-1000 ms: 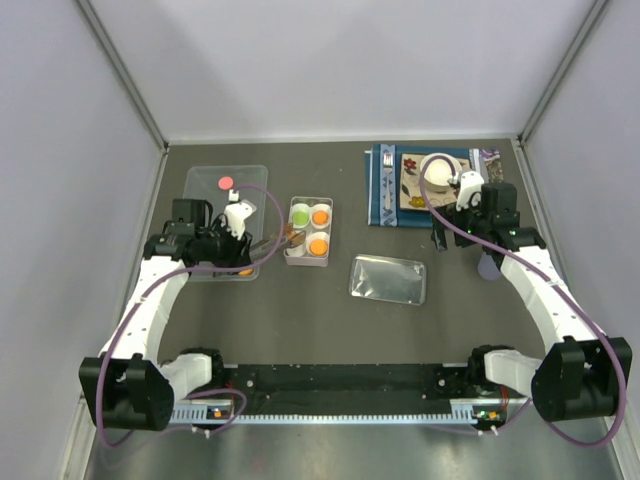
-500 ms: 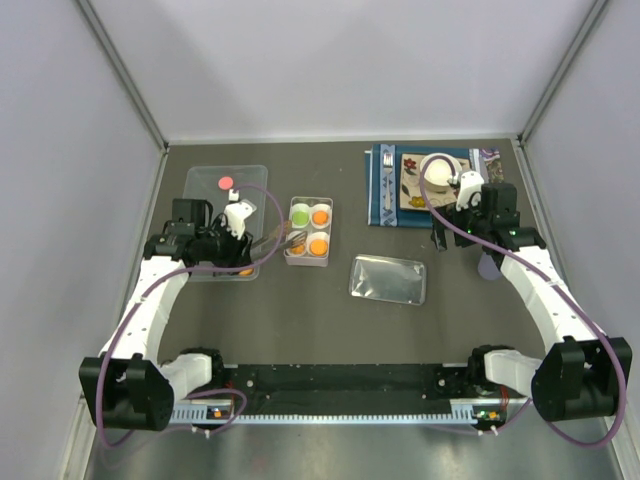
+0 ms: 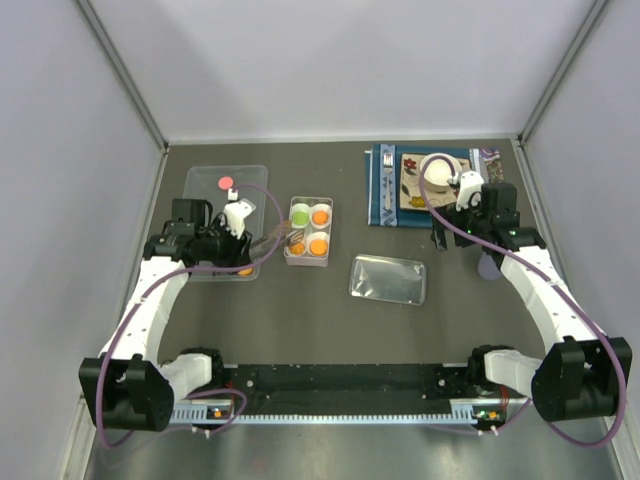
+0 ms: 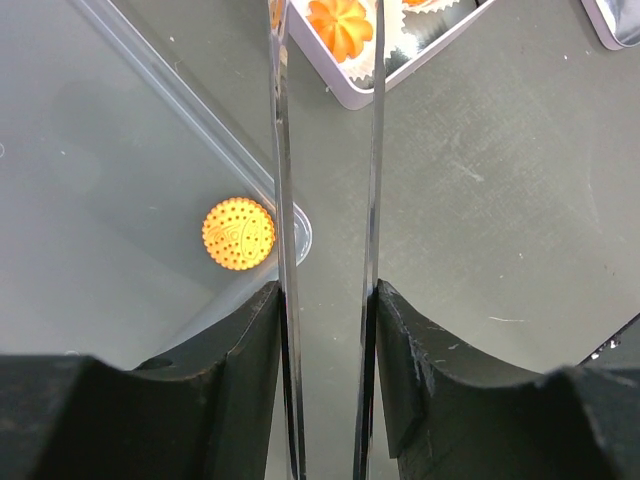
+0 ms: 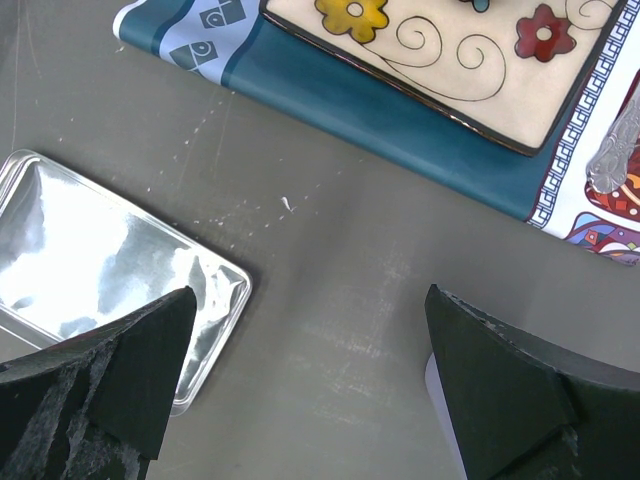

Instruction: Pack the cookies

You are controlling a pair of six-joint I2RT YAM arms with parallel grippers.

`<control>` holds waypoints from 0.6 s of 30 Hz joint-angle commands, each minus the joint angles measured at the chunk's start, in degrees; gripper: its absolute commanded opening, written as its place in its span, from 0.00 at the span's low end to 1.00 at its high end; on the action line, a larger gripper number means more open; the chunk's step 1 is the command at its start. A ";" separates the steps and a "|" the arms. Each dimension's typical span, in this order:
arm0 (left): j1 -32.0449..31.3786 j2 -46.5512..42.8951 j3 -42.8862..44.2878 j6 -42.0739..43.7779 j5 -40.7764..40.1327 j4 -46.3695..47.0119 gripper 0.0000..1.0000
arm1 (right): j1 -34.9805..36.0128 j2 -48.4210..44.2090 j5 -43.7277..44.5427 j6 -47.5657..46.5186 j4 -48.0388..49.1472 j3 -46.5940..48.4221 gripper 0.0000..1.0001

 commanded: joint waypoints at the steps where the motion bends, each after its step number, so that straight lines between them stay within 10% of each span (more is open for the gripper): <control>1: -0.11 -2.02 1.04 -2.14 0.09 1.95 0.45 | 0.98 -0.23 -0.77 -0.62 0.79 2.76 0.99; 18: 2.26 -5.98 1.74 -8.30 0.44 6.43 0.42 | 0.90 0.21 -1.03 -0.62 0.70 2.76 0.99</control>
